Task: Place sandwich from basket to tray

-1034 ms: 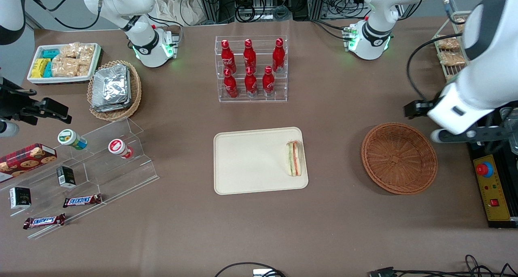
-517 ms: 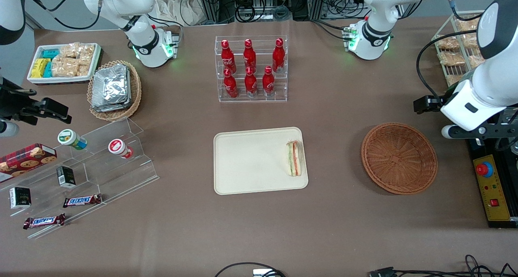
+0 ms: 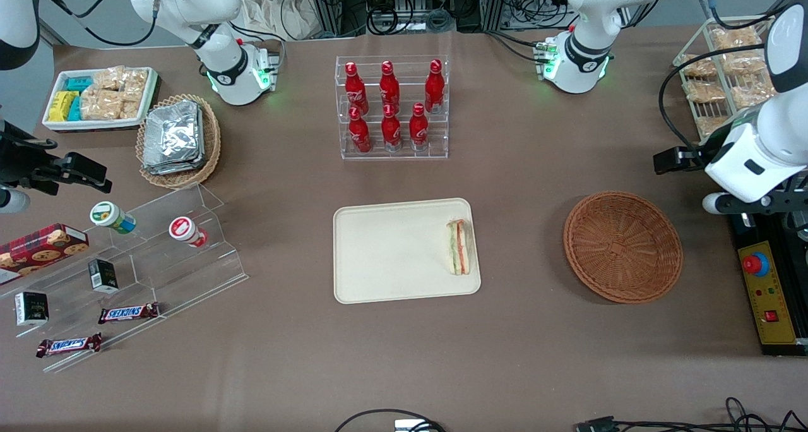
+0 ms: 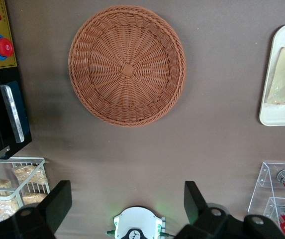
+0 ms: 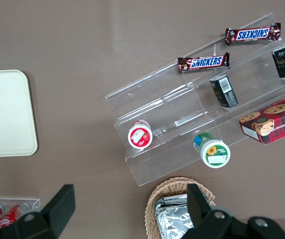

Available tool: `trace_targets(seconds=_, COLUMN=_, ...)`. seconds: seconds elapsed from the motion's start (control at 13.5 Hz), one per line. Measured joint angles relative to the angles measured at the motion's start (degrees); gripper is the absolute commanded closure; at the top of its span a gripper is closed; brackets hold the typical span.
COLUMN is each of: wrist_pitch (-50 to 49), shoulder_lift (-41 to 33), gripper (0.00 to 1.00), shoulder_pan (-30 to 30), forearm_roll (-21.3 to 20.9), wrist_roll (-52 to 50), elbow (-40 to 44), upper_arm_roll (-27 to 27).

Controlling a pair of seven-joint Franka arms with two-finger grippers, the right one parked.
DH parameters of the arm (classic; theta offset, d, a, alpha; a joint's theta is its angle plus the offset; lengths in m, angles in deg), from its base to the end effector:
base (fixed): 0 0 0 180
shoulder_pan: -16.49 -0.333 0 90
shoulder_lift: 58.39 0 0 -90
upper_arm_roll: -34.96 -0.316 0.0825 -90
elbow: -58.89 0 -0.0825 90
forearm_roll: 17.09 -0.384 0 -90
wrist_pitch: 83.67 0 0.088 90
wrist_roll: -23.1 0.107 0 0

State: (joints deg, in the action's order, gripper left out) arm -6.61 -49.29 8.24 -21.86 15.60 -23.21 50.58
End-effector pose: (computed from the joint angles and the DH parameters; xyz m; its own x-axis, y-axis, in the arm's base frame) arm 0.5730 -0.0510 0.5842 0.9728 0.0173 -0.2311 0.0008 -0.9974 -0.0714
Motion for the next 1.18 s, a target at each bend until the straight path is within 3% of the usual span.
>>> trace_targets(seconds=0.37, wrist_pitch=9.5, shoulder_lift=-8.3, gripper=0.0, shoulder_pan=4.2, forearm_roll=0.3, wrist_roll=1.2, elbow=-11.1, upper_arm_roll=-4.9)
trace_targets(seconds=0.66, wrist_pitch=10.8, shoulder_lift=-8.7, gripper=0.0, shoulder_pan=5.1, forearm_roll=0.3, wrist_roll=8.7, elbow=-10.5, upper_arm_roll=-9.4)
trace_targets(seconds=1.18, wrist_pitch=10.9, shoulder_lift=-8.7, gripper=0.0, shoulder_pan=5.7, forearm_roll=0.5, wrist_roll=9.1, elbow=-10.5, upper_arm_roll=-9.6)
